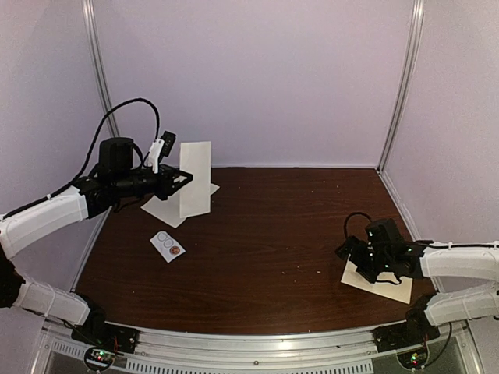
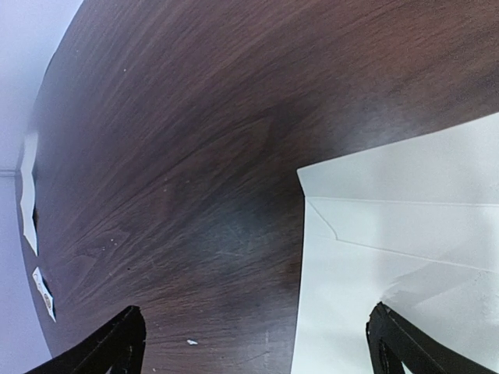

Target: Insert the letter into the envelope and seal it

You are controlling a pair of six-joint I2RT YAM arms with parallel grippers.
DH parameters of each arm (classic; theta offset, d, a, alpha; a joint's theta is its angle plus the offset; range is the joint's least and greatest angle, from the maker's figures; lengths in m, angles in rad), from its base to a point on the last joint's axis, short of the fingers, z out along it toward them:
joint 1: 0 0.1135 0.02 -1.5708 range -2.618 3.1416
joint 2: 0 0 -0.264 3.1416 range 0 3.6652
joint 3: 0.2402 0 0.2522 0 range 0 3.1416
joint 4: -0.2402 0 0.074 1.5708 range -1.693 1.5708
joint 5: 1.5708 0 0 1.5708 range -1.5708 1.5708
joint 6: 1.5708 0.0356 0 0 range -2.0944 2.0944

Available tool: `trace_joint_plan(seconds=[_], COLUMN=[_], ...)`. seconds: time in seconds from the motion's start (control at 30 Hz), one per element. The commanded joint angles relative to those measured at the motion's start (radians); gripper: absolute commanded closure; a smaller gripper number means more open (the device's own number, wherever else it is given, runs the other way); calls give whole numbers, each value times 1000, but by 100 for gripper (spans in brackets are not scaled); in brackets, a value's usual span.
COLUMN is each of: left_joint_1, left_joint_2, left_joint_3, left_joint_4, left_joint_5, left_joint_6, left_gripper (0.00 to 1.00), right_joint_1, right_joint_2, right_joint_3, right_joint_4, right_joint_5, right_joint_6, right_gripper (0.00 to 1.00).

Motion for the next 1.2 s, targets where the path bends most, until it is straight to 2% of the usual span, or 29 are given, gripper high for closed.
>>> trace_joint_plan(seconds=[0.0,0.13,0.27,0.37,0.47,0.57,0.77,0.93,1.1,1.17], left_joint_1=[-3,-3,-3,-3,-3,-3,-3,-3,-3,-3], left_joint_2=[6,7,7,4,0,-4,-4,1,8,8], left_joint_3=[14,14,12,12,10,9,5,0,-1,-2], left_joint_4=[47,47,49,49,52,54,55,85,87,87], left_joint_5=[14,13,12,9,9,17,41,57,66,68], left_joint_6=[-4,-4,-2,-2,-1,-2,-13,-21,-25,-25], left_gripper=[100,100,100,100,100,100,100,100,100,100], right_joint_1=[54,103,138,138,129,38,-238,-415,-525,-533], right_joint_2=[102,205,233,214,148,48,-3,19,80,96], right_joint_3=[0,85,134,204,278,283,257,238,228,216], right_joint_4=[119,177,236,167,17,-72,-189,-202,-220,-221], right_joint_5=[-26,3,27,61,176,204,82,-8,-55,-77], right_joint_6=[56,50,36,-37,-144,-261,-472,-539,-557,-559], right_gripper=[1,1,1,1,1,0,0,0,0,0])
